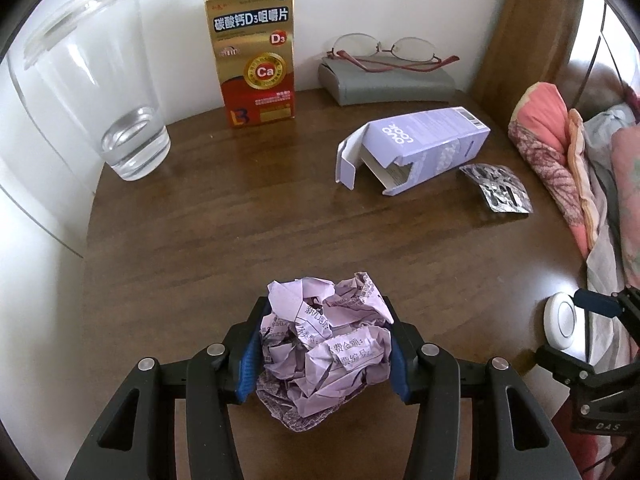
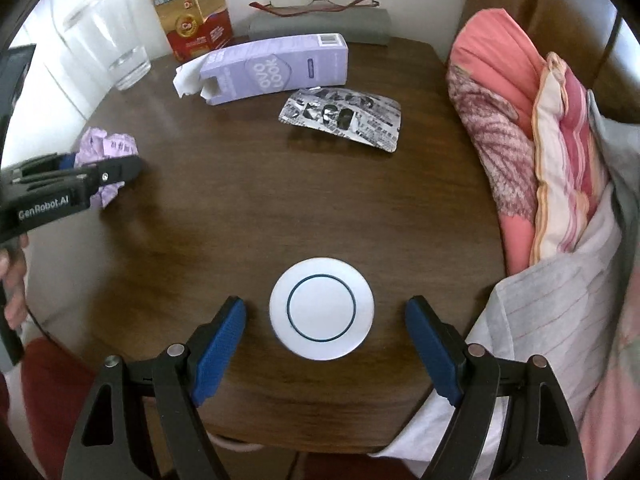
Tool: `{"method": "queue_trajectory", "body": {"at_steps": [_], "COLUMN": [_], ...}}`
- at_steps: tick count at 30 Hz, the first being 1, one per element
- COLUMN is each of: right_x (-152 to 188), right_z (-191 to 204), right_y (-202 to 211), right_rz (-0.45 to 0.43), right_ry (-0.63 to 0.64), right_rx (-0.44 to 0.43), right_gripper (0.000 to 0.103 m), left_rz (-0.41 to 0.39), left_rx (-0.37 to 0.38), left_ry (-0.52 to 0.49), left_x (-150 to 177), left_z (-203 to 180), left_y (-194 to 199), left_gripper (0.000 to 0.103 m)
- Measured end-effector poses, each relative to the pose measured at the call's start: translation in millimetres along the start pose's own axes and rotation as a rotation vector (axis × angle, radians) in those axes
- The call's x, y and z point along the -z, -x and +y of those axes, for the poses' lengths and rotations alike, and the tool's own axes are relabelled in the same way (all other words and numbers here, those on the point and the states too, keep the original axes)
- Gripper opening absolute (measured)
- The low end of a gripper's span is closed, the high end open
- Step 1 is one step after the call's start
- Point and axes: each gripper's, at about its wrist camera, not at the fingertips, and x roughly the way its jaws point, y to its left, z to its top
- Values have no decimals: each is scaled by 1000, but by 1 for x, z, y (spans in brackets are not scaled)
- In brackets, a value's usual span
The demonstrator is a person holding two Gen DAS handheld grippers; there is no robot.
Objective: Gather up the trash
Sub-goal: 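Grasp the white round disc with the right tool while the left tool holds the paper ball, then carry the paper ball and white disc down over the wastebasket with both tools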
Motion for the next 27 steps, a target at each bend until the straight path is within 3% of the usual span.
{"method": "queue_trajectory", "body": {"at_steps": [6, 9, 10, 11, 12, 27], "right_x": [0, -1, -2, 0, 1, 13], "right_z": [0, 4, 7, 10, 12, 10], "right_y": [-3, -2, 2, 5, 8, 25], "right_rz": [10, 6, 3, -2, -6, -48], "right_ry": [15, 23, 26, 34, 39, 17], "right_rx": [-2, -3, -7, -11, -13, -85], "right_gripper": [82, 76, 69, 55, 50, 49], "left_rz": [2, 3, 4, 4, 3, -40], "left_rx": [3, -2, -2, -3, -4, 8], "left_ry": [-9, -16, -17, -20, -22, -51], "left_x": [2, 2, 2, 2, 3, 5], "left_z": [-5, -6, -6, -6, -7, -11], "left_y": [0, 0, 0, 0, 1, 19], "left_gripper": [53, 53, 53, 53, 53, 52]}}
